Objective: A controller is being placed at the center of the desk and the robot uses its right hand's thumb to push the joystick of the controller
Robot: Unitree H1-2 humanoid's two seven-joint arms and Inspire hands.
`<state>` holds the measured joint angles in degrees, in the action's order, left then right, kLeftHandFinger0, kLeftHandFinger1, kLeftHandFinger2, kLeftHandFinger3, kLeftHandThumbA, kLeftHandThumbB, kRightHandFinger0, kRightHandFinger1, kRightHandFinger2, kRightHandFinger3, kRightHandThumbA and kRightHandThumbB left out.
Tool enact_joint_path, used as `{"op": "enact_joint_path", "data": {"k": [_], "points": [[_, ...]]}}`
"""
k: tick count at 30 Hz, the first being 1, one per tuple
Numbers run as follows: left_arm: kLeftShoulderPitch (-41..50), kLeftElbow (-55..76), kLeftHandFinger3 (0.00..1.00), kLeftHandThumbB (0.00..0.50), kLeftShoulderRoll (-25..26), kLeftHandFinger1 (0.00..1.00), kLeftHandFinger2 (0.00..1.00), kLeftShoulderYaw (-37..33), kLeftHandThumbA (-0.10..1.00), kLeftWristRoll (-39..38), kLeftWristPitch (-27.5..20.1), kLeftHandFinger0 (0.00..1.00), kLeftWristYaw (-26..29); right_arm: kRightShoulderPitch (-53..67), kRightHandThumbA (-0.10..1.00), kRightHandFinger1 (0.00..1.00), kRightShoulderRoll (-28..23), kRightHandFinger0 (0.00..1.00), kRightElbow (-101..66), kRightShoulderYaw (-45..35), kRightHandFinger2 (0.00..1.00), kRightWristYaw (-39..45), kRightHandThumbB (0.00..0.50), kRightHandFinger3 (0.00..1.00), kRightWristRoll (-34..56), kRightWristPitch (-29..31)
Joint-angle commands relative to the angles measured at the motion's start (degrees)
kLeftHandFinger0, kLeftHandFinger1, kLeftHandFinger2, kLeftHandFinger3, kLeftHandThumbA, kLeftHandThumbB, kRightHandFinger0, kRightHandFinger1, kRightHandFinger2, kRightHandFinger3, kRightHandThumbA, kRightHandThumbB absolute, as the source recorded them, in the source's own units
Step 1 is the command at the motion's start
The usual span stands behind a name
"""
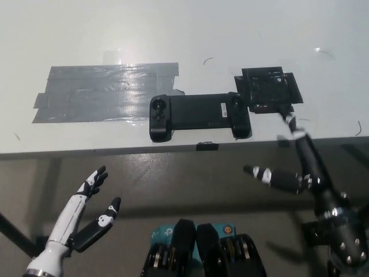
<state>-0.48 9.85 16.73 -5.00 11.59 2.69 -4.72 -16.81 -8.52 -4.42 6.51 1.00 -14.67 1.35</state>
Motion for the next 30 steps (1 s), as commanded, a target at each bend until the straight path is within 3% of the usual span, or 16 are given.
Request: {"op": "enact_joint_path", "data": {"k": [1, 9, 11, 13, 26, 30], "points": [[0.7, 1.9, 1.00, 0.000, -0.1, 1.00, 1.00, 0.1, 0.60, 0.6, -1.3, 1.00, -0.3, -7.6, 1.00, 1.00, 0.0, 1.00, -0.1, -2.1, 1.00, -1.7, 0.275, 1.00, -1.8, -2.1], [1.1, 2.1, 1.00, 0.000, -0.5, 1.00, 1.00, 0.2, 0.56, 0.2, -1.4, 1.00, -0.3, -19.6, 1.00, 1.00, 0.5, 1.00, 15.1, -4.5, 1.00, -3.5, 0.291, 1.00, 0.0, -1.1], [1.0, 2.3, 1.00, 0.000, -0.5, 1.00, 1.00, 0.3, 0.56, 0.2, -1.0, 1.00, -0.5, -22.0, 1.00, 1.00, 0.7, 1.00, 18.8, -4.7, 1.00, -4.0, 0.306, 1.00, 0.1, -1.1], [0.9, 2.3, 1.00, 0.000, -0.5, 1.00, 1.00, 0.2, 0.56, 0.4, -1.1, 1.00, -0.5, -24.6, 1.00, 1.00, 1.0, 1.00, 23.0, -4.8, 1.00, -4.3, 0.353, 1.00, 0.1, -1.9], [0.5, 2.3, 1.00, 0.002, -0.7, 1.00, 1.00, 0.3, 0.56, 0.2, -0.6, 1.00, -0.9, -28.9, 1.00, 1.00, 2.5, 1.00, 34.9, -2.6, 1.00, -5.9, 0.302, 1.00, -1.6, -0.7], [0.3, 2.1, 1.00, 0.005, -0.6, 1.00, 1.00, 0.3, 0.57, 0.4, -1.1, 1.00, -0.9, -29.6, 1.00, 1.00, 2.9, 1.00, 37.8, -2.6, 1.00, -6.6, 0.321, 1.00, -1.3, 0.5]]}}
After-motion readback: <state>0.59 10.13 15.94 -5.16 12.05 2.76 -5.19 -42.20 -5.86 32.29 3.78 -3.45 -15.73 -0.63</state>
